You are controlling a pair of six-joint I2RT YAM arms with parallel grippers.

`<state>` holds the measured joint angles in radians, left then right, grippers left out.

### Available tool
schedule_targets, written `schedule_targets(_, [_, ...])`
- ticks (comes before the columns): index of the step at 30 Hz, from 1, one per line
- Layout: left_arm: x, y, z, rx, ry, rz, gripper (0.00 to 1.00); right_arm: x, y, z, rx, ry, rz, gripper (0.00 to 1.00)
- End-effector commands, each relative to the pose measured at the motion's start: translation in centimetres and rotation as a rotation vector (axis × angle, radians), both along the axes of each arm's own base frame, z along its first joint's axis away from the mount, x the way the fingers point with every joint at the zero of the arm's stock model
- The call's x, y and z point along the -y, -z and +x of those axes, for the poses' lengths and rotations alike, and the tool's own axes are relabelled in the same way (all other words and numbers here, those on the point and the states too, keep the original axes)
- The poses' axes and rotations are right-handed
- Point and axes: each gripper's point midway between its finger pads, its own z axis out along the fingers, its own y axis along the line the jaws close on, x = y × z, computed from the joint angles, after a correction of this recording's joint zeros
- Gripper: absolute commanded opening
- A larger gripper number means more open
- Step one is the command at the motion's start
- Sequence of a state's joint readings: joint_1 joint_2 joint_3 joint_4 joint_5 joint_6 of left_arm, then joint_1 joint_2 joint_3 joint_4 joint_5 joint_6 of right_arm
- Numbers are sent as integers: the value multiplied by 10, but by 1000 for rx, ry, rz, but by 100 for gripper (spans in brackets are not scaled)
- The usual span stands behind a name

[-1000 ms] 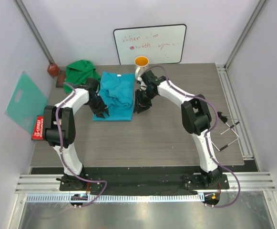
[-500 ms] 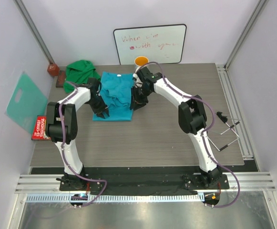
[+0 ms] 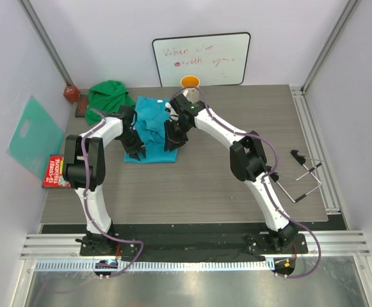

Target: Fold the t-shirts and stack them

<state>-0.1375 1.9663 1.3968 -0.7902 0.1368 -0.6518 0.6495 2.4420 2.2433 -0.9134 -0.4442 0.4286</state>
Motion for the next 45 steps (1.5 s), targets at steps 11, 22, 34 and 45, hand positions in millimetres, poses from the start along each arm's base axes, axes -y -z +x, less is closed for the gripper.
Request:
schedule_targets(11, [20, 26, -22, -75, 121, 82, 30, 20, 54, 2, 1, 8, -166, 33])
schedule_targets(22, [26, 28, -65, -166, 214, 143, 30, 64, 70, -47, -84, -57, -285, 12])
schedule_targets(34, [51, 8, -132, -213, 331, 200, 31, 128, 70, -123, -160, -94, -376, 13])
schedule_targets(45, [87, 13, -168, -200, 404, 258, 31, 161, 49, -175, -169, -71, -341, 14])
